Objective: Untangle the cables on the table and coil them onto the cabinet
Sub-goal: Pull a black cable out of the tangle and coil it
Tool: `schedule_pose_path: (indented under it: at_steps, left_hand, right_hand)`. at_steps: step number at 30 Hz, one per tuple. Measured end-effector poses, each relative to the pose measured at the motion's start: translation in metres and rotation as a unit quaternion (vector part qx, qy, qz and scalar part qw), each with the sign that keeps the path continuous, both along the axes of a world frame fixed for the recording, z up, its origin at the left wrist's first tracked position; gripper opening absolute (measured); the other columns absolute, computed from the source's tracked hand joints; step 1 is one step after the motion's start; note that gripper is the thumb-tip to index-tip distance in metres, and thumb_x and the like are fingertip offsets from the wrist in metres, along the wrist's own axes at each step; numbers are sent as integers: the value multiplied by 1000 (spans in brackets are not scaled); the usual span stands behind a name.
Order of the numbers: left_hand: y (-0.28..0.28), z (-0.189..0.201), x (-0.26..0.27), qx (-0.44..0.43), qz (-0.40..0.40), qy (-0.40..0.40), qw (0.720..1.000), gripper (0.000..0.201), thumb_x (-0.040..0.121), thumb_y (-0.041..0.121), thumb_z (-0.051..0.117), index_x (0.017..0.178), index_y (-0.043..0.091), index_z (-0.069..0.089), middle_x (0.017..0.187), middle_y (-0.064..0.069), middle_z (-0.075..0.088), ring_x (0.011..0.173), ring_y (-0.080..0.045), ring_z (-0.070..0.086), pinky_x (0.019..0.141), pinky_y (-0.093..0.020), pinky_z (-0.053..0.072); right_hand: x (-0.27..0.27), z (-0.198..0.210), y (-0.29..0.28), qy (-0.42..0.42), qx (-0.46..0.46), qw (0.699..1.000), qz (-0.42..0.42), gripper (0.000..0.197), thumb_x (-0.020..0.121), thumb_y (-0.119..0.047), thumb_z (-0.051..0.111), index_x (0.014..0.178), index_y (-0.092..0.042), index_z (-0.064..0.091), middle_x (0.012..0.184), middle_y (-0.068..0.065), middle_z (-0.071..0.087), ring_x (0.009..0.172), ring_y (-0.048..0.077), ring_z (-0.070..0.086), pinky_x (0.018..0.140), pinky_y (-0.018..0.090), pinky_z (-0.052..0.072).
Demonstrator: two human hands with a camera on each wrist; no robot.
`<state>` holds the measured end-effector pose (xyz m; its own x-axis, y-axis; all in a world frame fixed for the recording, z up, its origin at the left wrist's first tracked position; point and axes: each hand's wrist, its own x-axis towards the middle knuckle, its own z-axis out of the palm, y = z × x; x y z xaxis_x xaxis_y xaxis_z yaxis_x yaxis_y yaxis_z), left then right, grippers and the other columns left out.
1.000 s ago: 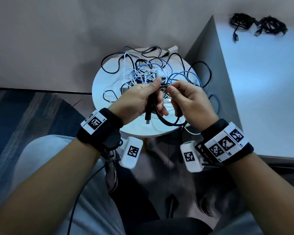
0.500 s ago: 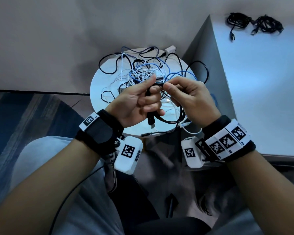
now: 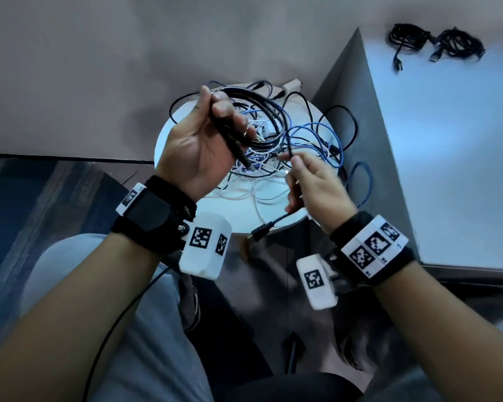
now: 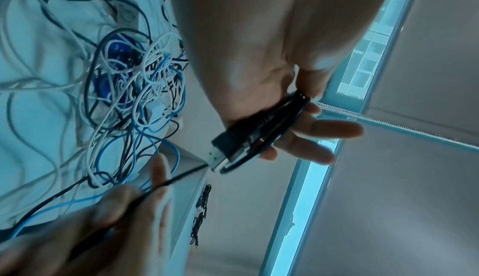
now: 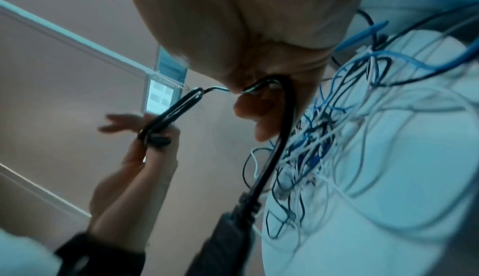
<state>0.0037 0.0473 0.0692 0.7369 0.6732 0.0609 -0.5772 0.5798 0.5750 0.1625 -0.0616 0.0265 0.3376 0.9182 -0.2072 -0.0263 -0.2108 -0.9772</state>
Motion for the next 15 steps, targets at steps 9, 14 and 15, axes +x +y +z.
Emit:
schedule_pose_path:
  at_steps: [9, 14, 15]
  left_hand:
    - [-15, -10, 8, 276, 51, 237, 930, 26, 109, 23, 30, 97, 6, 46, 86, -12, 74, 87, -31, 72, 85, -37, 56]
    - [-21, -15, 10, 416, 22, 313, 854, 20, 109, 12, 37, 93, 8, 50, 85, -12, 73, 79, -15, 71, 77, -24, 52]
    - [-21, -16, 10, 430, 16, 321, 843, 20, 108, 16, 40, 93, 11, 51, 84, -7, 73, 80, -16, 71, 78, -26, 51]
  right_hand:
    - [-35, 1, -9, 53, -124, 976, 172, 8, 101, -5, 50, 109, -6, 52, 75, 3, 64, 46, 19, 56, 74, 56, 53]
    - [-25, 18, -9, 275, -150, 944, 104, 16, 102, 1, 41, 113, -9, 47, 74, 7, 63, 51, 17, 66, 44, 27, 55]
    - [-22, 20, -8, 303, -157, 935, 95, 16, 103, -2, 37, 115, -8, 46, 73, 6, 63, 51, 16, 67, 41, 23, 52]
